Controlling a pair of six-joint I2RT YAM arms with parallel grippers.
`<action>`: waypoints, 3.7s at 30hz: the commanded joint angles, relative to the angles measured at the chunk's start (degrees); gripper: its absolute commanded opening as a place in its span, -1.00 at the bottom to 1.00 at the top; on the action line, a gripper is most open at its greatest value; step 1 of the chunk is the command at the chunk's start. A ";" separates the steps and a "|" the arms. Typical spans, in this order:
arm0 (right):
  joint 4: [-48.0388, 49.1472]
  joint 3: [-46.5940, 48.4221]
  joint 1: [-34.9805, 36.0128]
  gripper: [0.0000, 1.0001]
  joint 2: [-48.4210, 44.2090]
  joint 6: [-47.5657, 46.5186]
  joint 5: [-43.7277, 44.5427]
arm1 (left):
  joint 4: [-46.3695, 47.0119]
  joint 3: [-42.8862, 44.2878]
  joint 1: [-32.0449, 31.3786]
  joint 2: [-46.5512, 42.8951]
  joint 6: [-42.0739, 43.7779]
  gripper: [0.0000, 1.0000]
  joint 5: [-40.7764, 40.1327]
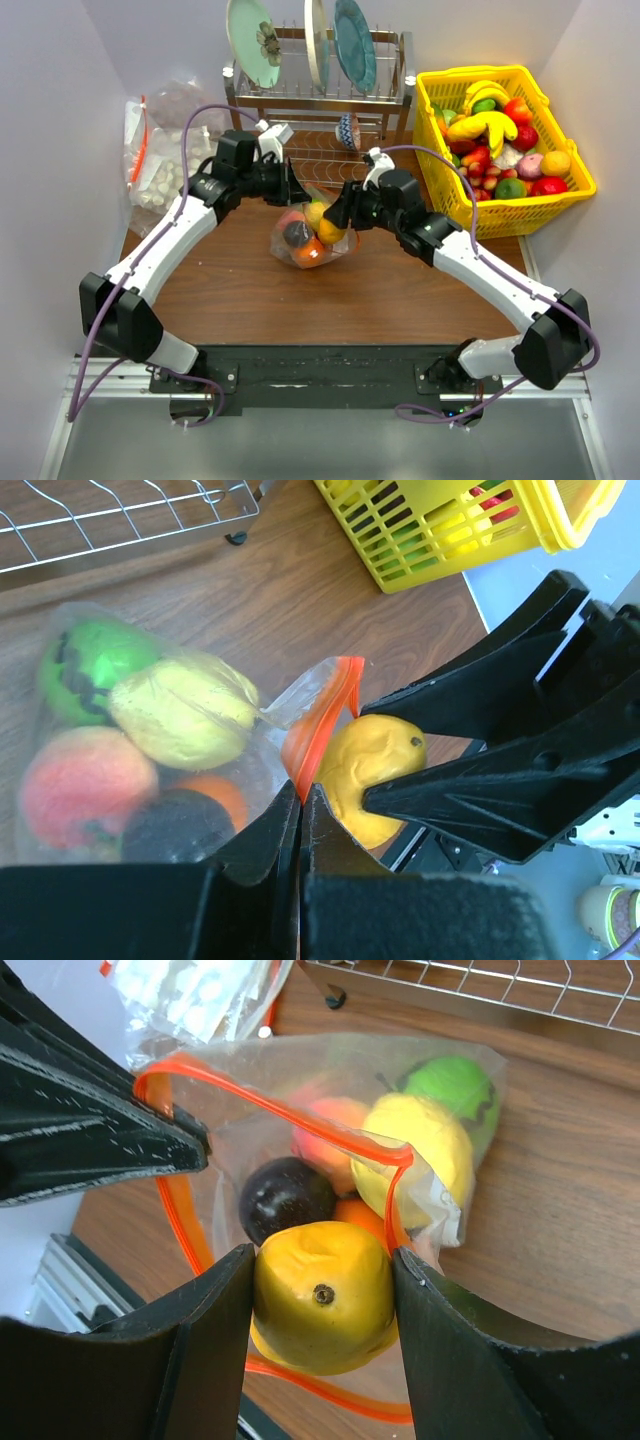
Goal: Place the food in the zip-top bag and seal the zipper
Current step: Place the fake fruit in the zipper food storage bag, then adjust the zipper food storage bag at the center of the board.
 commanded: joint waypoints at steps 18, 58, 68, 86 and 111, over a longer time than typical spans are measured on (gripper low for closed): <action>0.09 -3.68 6.01 0.11 -2.29 -5.85 6.09 | 1.89 3.40 -1.74 -0.06 -1.77 -1.00 1.53; -18.81 -3.94 6.01 -0.48 -2.73 -1.19 19.11 | -0.04 4.10 -1.74 -1.47 -0.89 -1.00 0.74; -24.69 7.99 6.01 -1.00 -8.61 -2.95 15.33 | -2.15 5.51 -1.92 0.81 -0.45 -1.00 3.46; -23.12 18.37 5.39 -1.00 -4.47 -3.82 12.77 | 0.92 1.39 -3.59 6.62 -1.24 -1.00 8.57; -27.26 16.99 5.04 -1.00 -4.31 -6.73 15.33 | -11.82 16.93 -3.50 6.79 5.35 -1.00 3.38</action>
